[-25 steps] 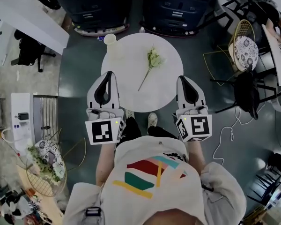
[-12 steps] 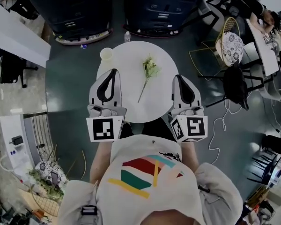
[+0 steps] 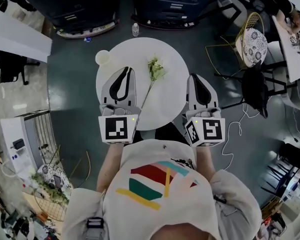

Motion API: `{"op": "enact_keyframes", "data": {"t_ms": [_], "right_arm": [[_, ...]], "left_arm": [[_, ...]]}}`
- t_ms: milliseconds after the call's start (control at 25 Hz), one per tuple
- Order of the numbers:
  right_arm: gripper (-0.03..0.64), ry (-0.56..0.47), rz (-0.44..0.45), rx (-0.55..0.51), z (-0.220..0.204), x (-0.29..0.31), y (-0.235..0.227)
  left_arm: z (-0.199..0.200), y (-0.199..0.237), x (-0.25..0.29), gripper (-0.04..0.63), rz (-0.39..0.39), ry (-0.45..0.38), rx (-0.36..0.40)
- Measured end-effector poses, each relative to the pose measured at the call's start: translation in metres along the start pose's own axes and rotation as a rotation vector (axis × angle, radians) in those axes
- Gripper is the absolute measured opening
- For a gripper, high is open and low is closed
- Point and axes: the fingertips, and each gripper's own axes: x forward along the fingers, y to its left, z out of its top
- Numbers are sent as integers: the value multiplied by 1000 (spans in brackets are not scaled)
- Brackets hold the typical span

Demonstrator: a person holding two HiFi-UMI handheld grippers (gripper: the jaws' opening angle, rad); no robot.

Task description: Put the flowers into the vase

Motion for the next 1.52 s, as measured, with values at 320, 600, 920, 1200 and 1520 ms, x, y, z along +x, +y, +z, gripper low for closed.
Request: {"op": "enact_keyframes", "data": {"t_ms": [320,600,920,1200,1520], "right_arm": [[14,67,-22,33,-25,10,-76],[14,139,-57,62,-57,15,-125],[14,207,-67,89,-86,25,-145],[14,240,-59,120,-102,36,-149],[14,261,-51,135,-111,41,-144]], "left_arm": [[-55,-42,82,362,-32,154,-39],[-179,-84,137,551,-119,516,-23],[-268,-84,150,551,-119,784,-43],[-298,-85,160,551,-128,872,-63],[-316,-95,156,546,-174,954,-83]]}}
